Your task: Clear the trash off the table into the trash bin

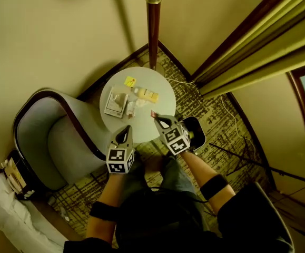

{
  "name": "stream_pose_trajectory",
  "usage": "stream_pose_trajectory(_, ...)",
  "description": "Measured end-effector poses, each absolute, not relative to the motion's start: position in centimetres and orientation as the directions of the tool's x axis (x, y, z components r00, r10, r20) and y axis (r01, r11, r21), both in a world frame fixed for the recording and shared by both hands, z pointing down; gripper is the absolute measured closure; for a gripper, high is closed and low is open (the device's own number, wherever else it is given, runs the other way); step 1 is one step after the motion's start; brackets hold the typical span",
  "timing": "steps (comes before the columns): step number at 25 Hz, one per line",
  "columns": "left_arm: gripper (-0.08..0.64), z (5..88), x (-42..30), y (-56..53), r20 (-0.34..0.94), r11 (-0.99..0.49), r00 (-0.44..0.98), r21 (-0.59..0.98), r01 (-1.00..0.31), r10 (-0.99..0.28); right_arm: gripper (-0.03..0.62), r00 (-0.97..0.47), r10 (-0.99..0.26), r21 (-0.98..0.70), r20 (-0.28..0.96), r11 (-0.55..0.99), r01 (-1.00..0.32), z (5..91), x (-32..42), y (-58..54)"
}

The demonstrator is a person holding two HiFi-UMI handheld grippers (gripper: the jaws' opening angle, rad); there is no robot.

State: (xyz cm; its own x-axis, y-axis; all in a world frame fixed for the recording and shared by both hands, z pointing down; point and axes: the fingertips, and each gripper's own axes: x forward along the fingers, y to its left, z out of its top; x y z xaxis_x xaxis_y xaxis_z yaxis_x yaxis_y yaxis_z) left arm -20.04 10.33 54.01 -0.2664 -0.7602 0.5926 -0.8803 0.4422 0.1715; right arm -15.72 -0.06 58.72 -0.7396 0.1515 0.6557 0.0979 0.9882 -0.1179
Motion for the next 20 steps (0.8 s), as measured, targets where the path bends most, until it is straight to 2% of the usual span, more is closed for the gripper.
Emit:
stream_pose_trajectory(6,0.560,50.4,-19.6,10.9,0.542,0.423,-0.281,0.156,-0.893,-0.792,0.552,-0.854,0.115,-0.147,0.507,0.988,0.046,50.5,-14.7,1.0)
stream_pose_trajectory(11,0.560,48.3,-17.8,9.7,0.528,0.373,-0.247,0.145,-0.917,-0.813,0.552,-0.887,0.049,-0.145,0.458,0.989,-0.020,47.8,-12.9,0.4)
stream_pose_trajectory(20,0.560,47.4,-10.3,0.5,0.509,0.072,0.017,0.153,-0.986,-0.861,0.552,-0.864,-0.207,-0.125,0.459,0.948,-0.293,46.9,-4.1,-6.1)
